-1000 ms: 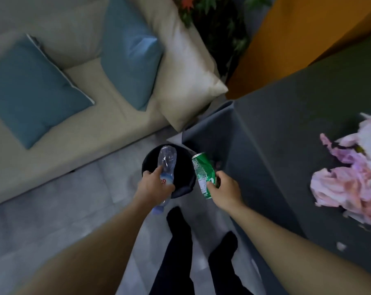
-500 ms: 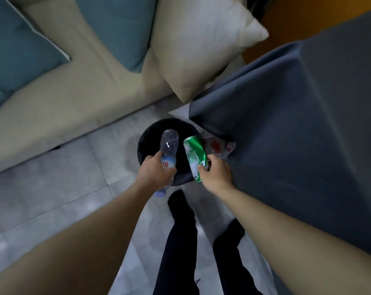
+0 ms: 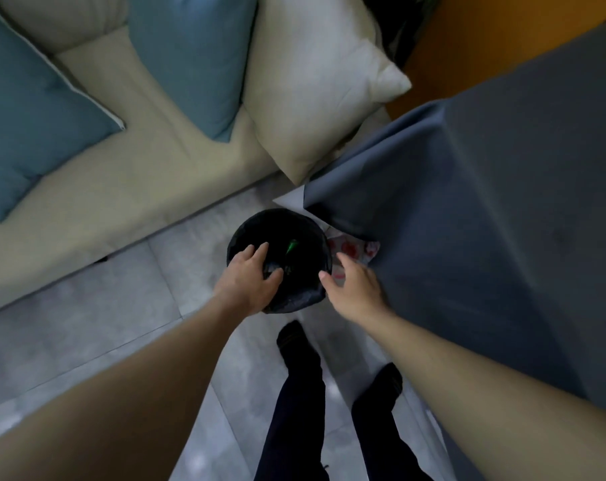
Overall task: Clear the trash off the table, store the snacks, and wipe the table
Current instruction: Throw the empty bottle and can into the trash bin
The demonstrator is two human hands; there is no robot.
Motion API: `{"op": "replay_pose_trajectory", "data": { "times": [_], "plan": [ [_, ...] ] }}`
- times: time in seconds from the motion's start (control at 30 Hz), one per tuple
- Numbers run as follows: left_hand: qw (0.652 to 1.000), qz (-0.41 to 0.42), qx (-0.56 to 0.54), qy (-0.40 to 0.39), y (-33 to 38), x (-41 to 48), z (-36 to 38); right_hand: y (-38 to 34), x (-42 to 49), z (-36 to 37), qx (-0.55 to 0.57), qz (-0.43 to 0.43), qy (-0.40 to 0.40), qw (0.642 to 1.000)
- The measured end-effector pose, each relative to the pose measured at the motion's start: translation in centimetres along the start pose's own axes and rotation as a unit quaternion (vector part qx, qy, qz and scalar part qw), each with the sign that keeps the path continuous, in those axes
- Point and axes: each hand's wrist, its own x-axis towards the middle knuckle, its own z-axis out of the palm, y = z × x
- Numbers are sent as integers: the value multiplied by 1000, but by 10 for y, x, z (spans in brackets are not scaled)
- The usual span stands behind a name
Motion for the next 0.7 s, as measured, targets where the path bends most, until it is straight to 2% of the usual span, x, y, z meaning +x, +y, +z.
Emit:
{"op": "replay_pose_trajectory", "data": {
  "times": [0.47, 0.7],
  "plan": [
    [984, 81, 101, 126, 110, -108, -138, -74, -94, -146, -94, -163, 69, 980],
    [969, 113, 115, 189, 174, -167, -177, -74, -149, -229, -108, -228, 131, 959]
  ]
}}
